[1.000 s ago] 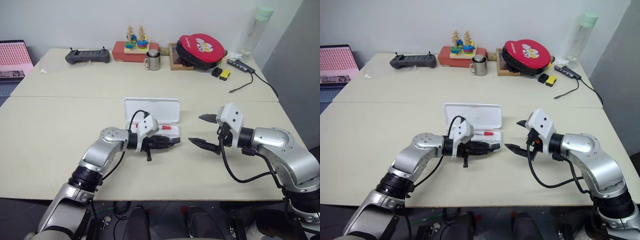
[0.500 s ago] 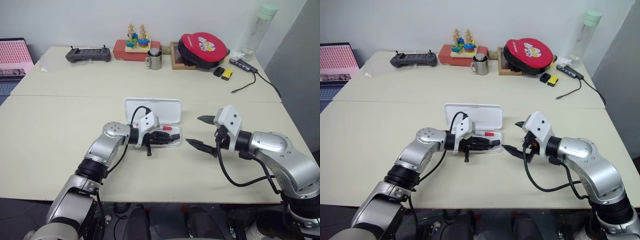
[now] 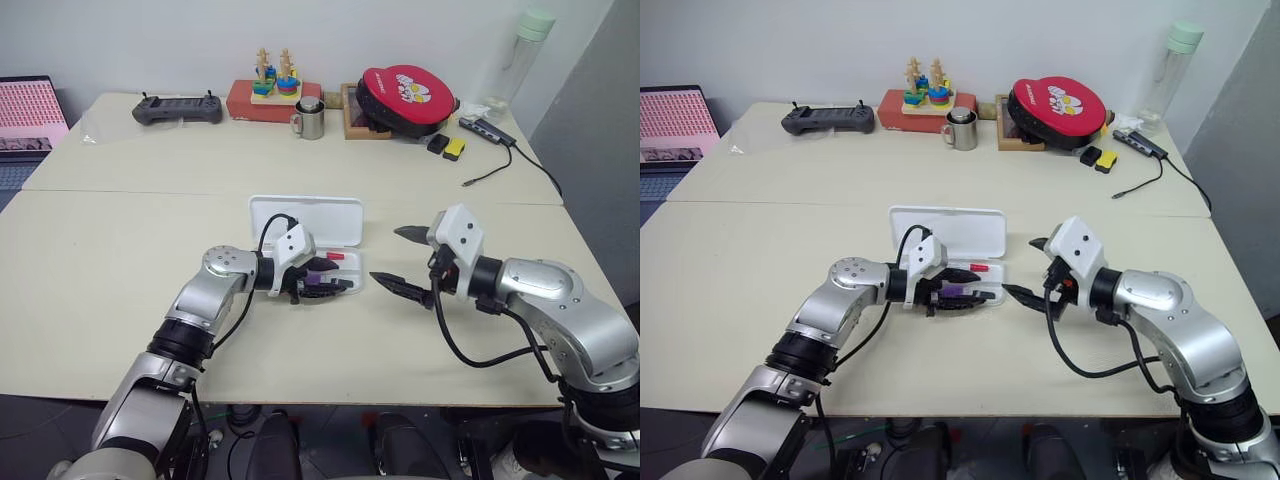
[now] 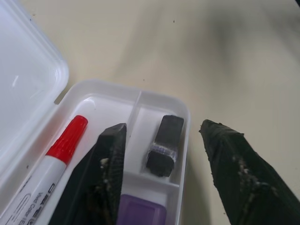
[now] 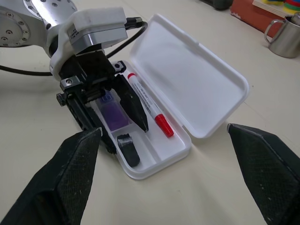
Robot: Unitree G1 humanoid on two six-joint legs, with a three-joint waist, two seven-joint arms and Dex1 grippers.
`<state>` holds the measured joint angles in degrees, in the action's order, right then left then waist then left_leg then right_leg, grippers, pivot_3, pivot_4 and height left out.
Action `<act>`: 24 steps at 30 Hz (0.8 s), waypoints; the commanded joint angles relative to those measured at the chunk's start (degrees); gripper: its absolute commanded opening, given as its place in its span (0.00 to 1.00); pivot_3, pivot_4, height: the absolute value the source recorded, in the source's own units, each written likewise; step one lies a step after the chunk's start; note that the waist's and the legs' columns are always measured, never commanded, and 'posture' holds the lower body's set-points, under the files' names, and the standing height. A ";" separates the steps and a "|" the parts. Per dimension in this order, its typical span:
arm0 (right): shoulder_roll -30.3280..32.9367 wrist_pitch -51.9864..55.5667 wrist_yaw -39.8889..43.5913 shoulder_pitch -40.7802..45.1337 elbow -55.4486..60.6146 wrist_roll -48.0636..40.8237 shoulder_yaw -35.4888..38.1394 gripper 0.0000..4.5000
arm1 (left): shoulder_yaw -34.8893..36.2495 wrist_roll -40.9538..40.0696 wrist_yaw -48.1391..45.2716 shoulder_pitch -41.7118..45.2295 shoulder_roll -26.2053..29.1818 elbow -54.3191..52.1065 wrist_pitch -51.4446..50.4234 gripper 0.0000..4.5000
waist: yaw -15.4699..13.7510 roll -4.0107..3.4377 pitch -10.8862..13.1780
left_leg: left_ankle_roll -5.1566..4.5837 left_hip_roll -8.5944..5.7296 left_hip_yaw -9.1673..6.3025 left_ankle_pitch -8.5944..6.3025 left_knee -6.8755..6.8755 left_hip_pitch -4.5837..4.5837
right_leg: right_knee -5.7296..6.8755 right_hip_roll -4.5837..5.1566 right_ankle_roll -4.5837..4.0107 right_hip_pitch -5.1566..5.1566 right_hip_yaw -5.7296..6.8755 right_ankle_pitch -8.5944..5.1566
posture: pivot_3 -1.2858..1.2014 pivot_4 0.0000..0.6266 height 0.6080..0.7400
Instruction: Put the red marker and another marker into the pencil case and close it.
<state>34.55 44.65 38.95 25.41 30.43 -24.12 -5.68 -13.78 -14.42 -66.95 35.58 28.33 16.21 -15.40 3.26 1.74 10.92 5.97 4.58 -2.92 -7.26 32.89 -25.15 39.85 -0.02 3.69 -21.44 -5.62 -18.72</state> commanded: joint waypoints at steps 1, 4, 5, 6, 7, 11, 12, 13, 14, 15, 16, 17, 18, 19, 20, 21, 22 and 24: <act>-1.44 -1.79 1.57 5.29 -2.80 -1.10 0.15 1.00 | 4.38 -2.63 0.85 0.95 0.93 -4.85 -1.74 0.82 | 0.03 0.00 0.00 | 0.00 0.00 0.00 0.00 0.00 0.01 | 0.01 0.00 0.00 0.01 0.00 0.00 | 0.52 0.24 1.00; -6.25 -4.61 2.03 15.70 -15.40 1.53 -2.35 0.96 | 15.11 -11.16 3.66 -2.42 4.02 -12.67 -9.02 0.93 | 0.51 -0.02 0.02 | 0.00 0.03 0.00 0.00 0.01 0.06 | 0.04 -0.03 0.00 0.01 -0.01 0.00 | 0.52 0.24 1.00; -7.98 -6.19 2.14 19.21 -20.10 3.00 -3.47 0.92 | 18.91 -13.97 4.46 -4.29 5.39 -15.56 -11.46 0.97 | 1.44 0.01 0.07 | -0.01 0.03 0.01 0.00 0.00 0.04 | 0.04 -0.03 0.02 -0.03 -0.03 0.01 | 0.52 0.24 1.00; -9.55 -8.18 2.59 22.43 -25.00 4.75 -4.95 0.88 | 22.08 -16.15 5.32 -6.48 6.81 -18.06 -13.64 1.00 | 2.04 0.00 0.08 | -0.01 0.07 0.04 0.00 -0.01 0.10 | 0.08 -0.03 0.01 -0.04 -0.07 0.02 | 0.52 0.24 1.00; -10.53 -9.76 3.15 24.52 -28.49 5.99 -5.87 0.83 | 23.94 -17.62 6.14 -7.90 7.70 -19.80 -15.26 1.00 | 2.22 0.00 0.08 | 0.00 0.08 0.03 0.00 -0.05 0.13 | 0.10 -0.04 0.01 -0.05 -0.07 0.02 | 0.52 0.24 1.00; -15.68 -17.67 2.13 34.03 -47.30 12.12 -8.07 0.62 | 30.21 -21.34 9.10 -12.14 10.47 -23.36 -19.02 1.00 | 1.25 0.00 0.08 | 0.00 0.06 -0.04 -0.01 -0.18 0.18 | 0.11 -0.03 -0.13 0.04 0.08 -0.06 | 0.52 0.24 1.00; -16.88 -19.83 1.84 36.35 -52.08 13.53 -8.43 0.59 | 31.49 -22.22 9.64 -12.71 10.95 -24.07 -19.64 1.00 | 1.16 0.02 0.10 | 0.04 0.03 -0.02 -0.03 -0.15 0.15 | 0.08 0.00 -0.16 0.04 0.08 -0.05 | 0.52 0.24 1.00; -18.55 -21.68 1.11 39.53 -58.21 15.01 -8.65 0.55 | 33.20 -23.67 10.42 -12.96 11.31 -24.67 -20.56 1.00 | 0.93 0.10 0.17 | 0.06 0.01 0.02 -0.05 -0.14 0.08 | 0.05 0.03 -0.24 0.01 0.06 0.01 | 0.52 0.24 1.00; -19.89 -23.15 0.81 42.17 -63.42 16.21 -8.88 0.47 | 34.29 -25.11 10.66 -13.16 11.73 -25.35 -21.62 1.00 | 0.88 0.17 0.29 | 0.06 -0.01 -0.01 -0.05 -0.11 0.01 | 0.05 0.06 -0.36 -0.05 0.11 0.08 | 0.52 0.24 1.00; -21.08 -24.56 0.34 44.48 -68.45 17.53 -9.03 0.42 | 35.05 -26.15 10.65 -13.27 12.07 -25.63 -22.07 1.00 | 0.81 0.24 0.35 | 0.07 0.00 0.00 -0.05 -0.11 -0.02 | 0.05 0.06 -0.37 -0.08 0.11 0.09 | 0.52 0.24 1.00; -21.96 -25.91 0.13 46.20 -72.36 18.56 -9.01 0.36 | 35.52 -26.86 10.67 -13.36 12.32 -25.85 -22.37 1.00 | 0.68 0.27 0.37 | 0.07 0.00 -0.01 -0.05 -0.11 -0.08 | 0.05 0.06 -0.37 -0.14 0.12 0.10 | 0.52 0.24 1.00; -22.63 -27.45 0.02 47.59 -75.90 19.58 -9.00 0.30 | 35.80 -27.20 10.72 -13.23 12.62 -25.53 -22.53 1.00 | 0.50 0.27 0.37 | 0.07 0.01 -0.01 -0.05 -0.12 -0.10 | 0.05 0.06 -0.37 -0.17 0.14 0.10 | 0.52 0.24 1.00; -23.29 -28.93 -0.25 48.89 -79.33 20.32 -8.73 0.27 | 35.79 -27.23 10.68 -13.18 13.10 -25.27 -22.57 1.00 | 0.32 0.27 0.37 | 0.08 0.01 -0.01 -0.05 -0.13 -0.10 | 0.05 0.06 -0.38 -0.17 0.14 0.10 | 0.52 0.24 1.00; -23.76 -30.51 -0.10 49.95 -82.30 21.25 -8.79 0.22 | 35.71 -27.39 10.77 -13.05 13.45 -25.03 -22.71 1.00 | 0.20 0.27 0.37 | 0.09 0.00 -0.01 -0.06 -0.15 -0.10 | 0.05 0.06 -0.38 -0.17 0.14 0.10 | 0.52 0.24 1.00; -24.11 -31.75 0.05 50.74 -84.52 21.94 -8.80 0.17 | 35.64 -27.52 10.83 -12.97 13.68 -24.89 -22.80 1.00 | 0.10 0.27 0.37 | 0.11 0.01 -0.01 -0.07 -0.16 -0.10 | 0.05 0.06 -0.39 -0.18 0.14 0.10 | 0.52 0.24 1.00; -24.50 -32.88 0.21 51.52 -86.69 22.49 -8.56 0.13 | 35.32 -27.33 10.86 -13.14 13.85 -25.04 -22.60 1.00 | 0.05 0.26 0.37 | 0.11 0.01 -0.01 -0.07 -0.17 -0.10 | 0.05 0.06 -0.39 -0.19 0.15 0.10 | 0.52 0.24 1.00; -24.81 -33.71 0.44 52.19 -88.61 23.12 -8.48 0.06 | 35.09 -27.36 10.81 -13.48 13.88 -25.64 -22.43 1.00 | 0.05 0.26 0.38 | 0.11 0.01 -0.01 -0.07 -0.17 -0.10 | 0.05 0.06 -0.39 -0.20 0.14 0.10 | 0.52 0.24 1.00; -25.33 -34.97 1.15 53.17 -91.63 24.47 -8.56 0.01 | 34.98 -27.31 11.10 -13.75 13.66 -26.28 -22.00 1.00 | 0.07 0.25 0.38 | 0.11 0.01 0.00 -0.08 -0.17 -0.14 | 0.06 0.06 -0.39 -0.23 0.14 0.10 | 0.52 0.24 1.00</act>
<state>9.23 12.15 39.46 75.39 -59.48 -0.81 -14.89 20.59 -40.50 -56.06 21.69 41.29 -7.51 -38.29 3.33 2.00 11.30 6.09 4.59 -2.92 -7.33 32.72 -25.30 39.92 0.03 3.30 -21.70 -5.49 -18.62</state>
